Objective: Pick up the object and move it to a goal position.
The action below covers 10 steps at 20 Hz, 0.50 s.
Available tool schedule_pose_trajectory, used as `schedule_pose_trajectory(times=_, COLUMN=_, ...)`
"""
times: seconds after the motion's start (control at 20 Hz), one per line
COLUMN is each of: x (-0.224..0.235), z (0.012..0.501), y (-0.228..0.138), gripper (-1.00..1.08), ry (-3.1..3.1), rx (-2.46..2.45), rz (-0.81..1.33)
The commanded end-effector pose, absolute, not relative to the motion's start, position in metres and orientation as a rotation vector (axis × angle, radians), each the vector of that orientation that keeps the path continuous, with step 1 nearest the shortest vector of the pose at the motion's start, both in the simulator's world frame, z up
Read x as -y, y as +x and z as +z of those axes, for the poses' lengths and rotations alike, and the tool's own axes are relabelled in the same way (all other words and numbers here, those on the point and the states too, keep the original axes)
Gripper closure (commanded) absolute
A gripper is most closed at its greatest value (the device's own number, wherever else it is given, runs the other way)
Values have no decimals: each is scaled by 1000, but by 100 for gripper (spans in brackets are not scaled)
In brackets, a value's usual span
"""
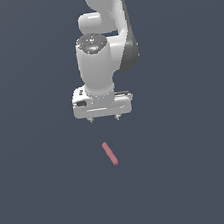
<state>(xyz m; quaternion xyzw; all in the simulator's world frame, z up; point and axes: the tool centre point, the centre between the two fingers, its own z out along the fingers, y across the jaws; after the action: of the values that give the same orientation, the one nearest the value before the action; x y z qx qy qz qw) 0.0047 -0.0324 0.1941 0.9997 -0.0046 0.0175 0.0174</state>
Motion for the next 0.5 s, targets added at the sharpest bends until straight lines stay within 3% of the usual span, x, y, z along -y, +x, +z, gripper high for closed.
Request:
schedule_pose_trajectory(times=0.0, x=32, z=194, y=5, gripper=-92, ry=3106, rx=14, rz=54)
schedule_pose_trajectory(times=0.45, x=19, z=205, y=9, gripper=-92, ry=3126, rx=3, rz=72)
